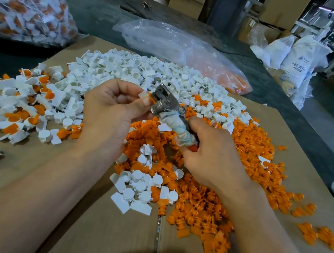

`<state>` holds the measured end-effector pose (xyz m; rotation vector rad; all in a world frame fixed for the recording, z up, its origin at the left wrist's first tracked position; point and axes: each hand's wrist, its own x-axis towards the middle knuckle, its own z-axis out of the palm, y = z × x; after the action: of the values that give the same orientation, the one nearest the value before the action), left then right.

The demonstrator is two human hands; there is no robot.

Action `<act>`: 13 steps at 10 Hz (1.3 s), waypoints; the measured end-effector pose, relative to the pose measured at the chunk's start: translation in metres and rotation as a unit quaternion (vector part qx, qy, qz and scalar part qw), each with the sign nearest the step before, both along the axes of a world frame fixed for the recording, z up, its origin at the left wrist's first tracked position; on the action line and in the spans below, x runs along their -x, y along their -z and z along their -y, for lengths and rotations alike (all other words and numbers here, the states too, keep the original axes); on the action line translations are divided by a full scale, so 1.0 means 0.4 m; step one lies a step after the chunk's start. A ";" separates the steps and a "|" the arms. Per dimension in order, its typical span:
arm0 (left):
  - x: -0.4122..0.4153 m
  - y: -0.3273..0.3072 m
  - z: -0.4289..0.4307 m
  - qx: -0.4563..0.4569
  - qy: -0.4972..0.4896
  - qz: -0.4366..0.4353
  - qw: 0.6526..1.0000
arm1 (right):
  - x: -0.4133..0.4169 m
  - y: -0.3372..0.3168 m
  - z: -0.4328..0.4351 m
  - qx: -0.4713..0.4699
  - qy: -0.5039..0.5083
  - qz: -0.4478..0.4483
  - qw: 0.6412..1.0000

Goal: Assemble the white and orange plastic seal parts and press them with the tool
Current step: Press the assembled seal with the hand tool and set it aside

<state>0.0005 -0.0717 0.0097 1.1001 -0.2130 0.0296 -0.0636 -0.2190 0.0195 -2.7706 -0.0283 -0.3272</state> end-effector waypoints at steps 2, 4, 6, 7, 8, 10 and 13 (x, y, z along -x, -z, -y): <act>-0.003 0.003 0.002 -0.003 -0.003 -0.001 1.000 | 0.000 0.002 0.001 0.007 -0.003 0.004 1.000; -0.001 0.000 0.001 -0.005 -0.003 0.002 1.000 | -0.002 0.002 0.000 0.007 -0.003 0.003 1.000; 0.002 -0.003 0.002 -0.003 -0.004 0.001 1.000 | 0.000 0.002 0.000 0.010 -0.004 0.005 1.000; 0.003 -0.003 0.002 -0.004 -0.008 0.002 1.000 | -0.003 0.004 0.000 0.016 -0.003 0.004 1.000; 0.003 -0.002 0.002 -0.006 -0.007 0.000 1.000 | -0.004 0.004 -0.001 0.016 -0.003 0.003 1.000; 0.003 -0.002 0.002 -0.003 -0.006 -0.002 1.000 | -0.002 0.004 -0.002 0.012 -0.003 0.001 1.000; 0.006 -0.002 0.003 -0.004 -0.008 -0.001 1.000 | -0.002 0.004 -0.004 0.014 -0.007 0.006 1.000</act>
<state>-0.0021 -0.0729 0.0104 1.1104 -0.2027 0.0411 -0.0629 -0.2172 0.0178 -2.7942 -0.0548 -0.3421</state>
